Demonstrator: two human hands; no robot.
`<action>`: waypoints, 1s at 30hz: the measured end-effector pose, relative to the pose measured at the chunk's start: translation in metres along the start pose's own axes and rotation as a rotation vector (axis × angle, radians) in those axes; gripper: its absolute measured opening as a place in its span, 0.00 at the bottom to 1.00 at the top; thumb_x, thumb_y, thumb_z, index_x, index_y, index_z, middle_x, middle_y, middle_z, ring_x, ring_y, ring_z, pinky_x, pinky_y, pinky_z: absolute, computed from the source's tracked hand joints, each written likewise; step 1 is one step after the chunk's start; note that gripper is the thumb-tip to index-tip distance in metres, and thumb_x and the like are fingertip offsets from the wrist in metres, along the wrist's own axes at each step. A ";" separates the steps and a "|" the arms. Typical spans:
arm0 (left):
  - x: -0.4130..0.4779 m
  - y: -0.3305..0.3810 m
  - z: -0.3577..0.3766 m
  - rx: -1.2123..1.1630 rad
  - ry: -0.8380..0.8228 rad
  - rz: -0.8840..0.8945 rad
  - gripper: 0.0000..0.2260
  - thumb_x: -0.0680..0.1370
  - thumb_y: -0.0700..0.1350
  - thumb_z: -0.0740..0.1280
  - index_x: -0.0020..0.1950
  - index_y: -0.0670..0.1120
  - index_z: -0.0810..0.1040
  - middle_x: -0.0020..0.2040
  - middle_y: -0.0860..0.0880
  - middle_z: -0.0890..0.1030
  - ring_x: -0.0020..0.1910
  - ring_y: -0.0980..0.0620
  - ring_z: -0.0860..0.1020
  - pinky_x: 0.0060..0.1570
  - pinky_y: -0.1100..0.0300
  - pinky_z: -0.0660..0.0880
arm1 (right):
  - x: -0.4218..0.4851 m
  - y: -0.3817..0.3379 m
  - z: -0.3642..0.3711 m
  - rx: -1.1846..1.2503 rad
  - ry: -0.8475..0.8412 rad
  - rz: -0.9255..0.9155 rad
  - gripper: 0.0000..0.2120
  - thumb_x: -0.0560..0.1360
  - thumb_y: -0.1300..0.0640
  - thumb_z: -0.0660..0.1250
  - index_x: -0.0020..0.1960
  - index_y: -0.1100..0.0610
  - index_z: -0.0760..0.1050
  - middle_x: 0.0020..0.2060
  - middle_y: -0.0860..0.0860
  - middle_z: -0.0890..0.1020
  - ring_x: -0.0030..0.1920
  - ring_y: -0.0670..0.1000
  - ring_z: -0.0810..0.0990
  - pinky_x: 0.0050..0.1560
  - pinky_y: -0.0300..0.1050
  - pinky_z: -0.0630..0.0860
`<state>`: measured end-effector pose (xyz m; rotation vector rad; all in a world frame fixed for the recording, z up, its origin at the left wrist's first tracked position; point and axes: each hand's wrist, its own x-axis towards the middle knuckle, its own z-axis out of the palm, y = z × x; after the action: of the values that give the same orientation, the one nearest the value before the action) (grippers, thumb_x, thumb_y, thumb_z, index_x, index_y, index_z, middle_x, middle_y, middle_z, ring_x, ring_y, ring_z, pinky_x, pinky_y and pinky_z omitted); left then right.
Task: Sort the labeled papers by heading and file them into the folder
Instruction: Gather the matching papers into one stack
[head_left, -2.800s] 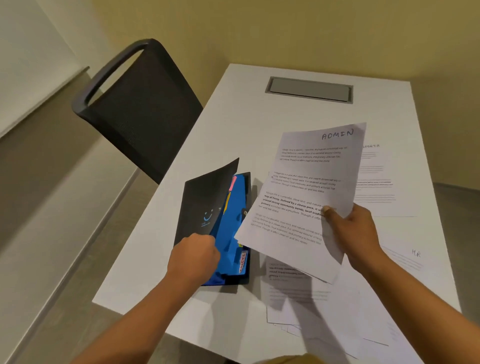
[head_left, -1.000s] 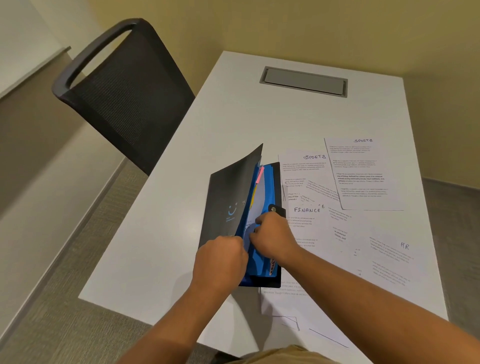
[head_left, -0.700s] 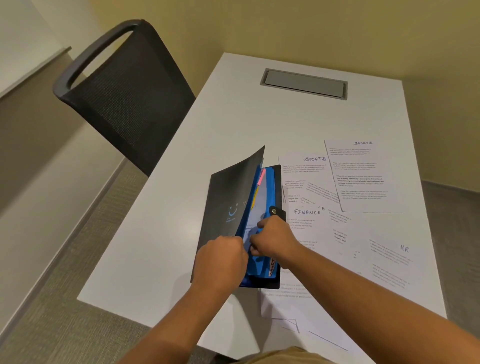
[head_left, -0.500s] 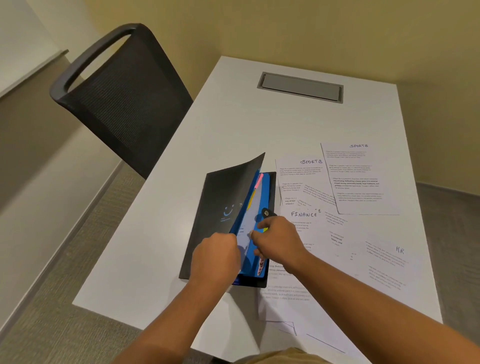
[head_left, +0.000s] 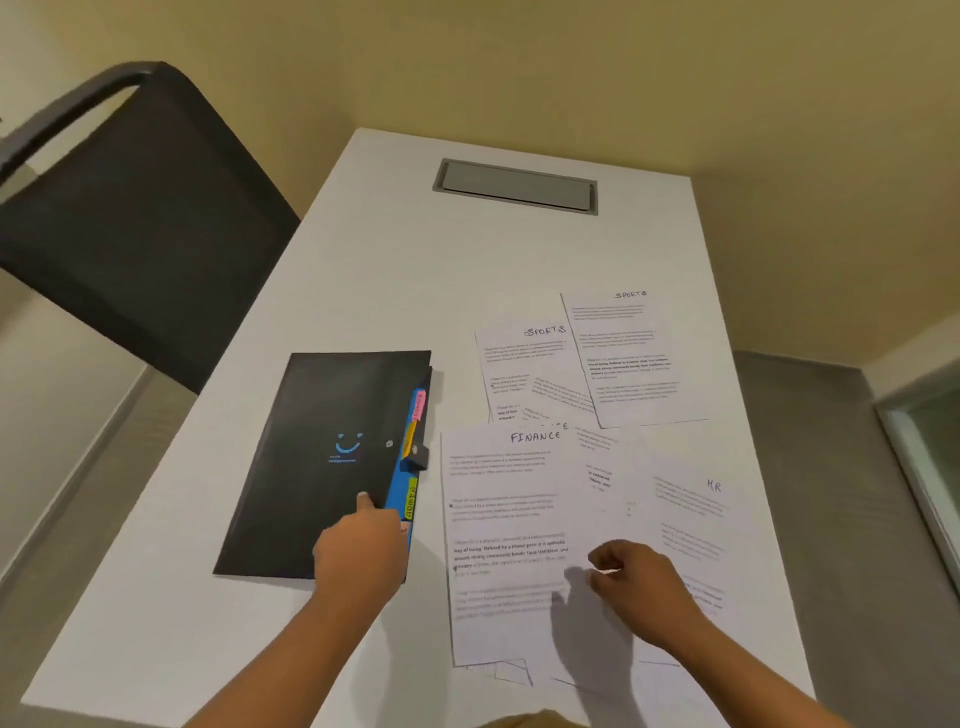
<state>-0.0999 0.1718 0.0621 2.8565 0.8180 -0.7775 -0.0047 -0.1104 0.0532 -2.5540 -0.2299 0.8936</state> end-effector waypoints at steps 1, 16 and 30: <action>-0.001 0.003 0.005 0.006 0.011 0.010 0.14 0.80 0.54 0.62 0.62 0.50 0.76 0.72 0.47 0.69 0.42 0.50 0.80 0.35 0.58 0.76 | -0.001 0.013 0.000 -0.018 0.005 0.030 0.16 0.76 0.48 0.67 0.62 0.50 0.77 0.60 0.46 0.81 0.55 0.45 0.80 0.53 0.37 0.73; -0.012 0.067 0.056 -0.726 -0.026 -0.136 0.24 0.77 0.52 0.69 0.69 0.43 0.70 0.65 0.44 0.74 0.61 0.46 0.76 0.51 0.55 0.73 | 0.006 0.079 0.035 -0.448 -0.163 -0.174 0.46 0.77 0.37 0.58 0.79 0.59 0.36 0.78 0.52 0.37 0.79 0.53 0.38 0.78 0.47 0.45; 0.011 0.086 0.056 -1.293 -0.212 -0.408 0.07 0.79 0.41 0.68 0.44 0.38 0.75 0.44 0.38 0.84 0.35 0.46 0.82 0.30 0.59 0.74 | 0.010 0.077 0.032 -0.459 -0.195 -0.200 0.47 0.77 0.38 0.61 0.79 0.61 0.37 0.77 0.53 0.35 0.79 0.55 0.38 0.78 0.48 0.50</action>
<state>-0.0729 0.0927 0.0018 1.4687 1.2457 -0.3170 -0.0155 -0.1663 -0.0088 -2.7780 -0.8183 1.1141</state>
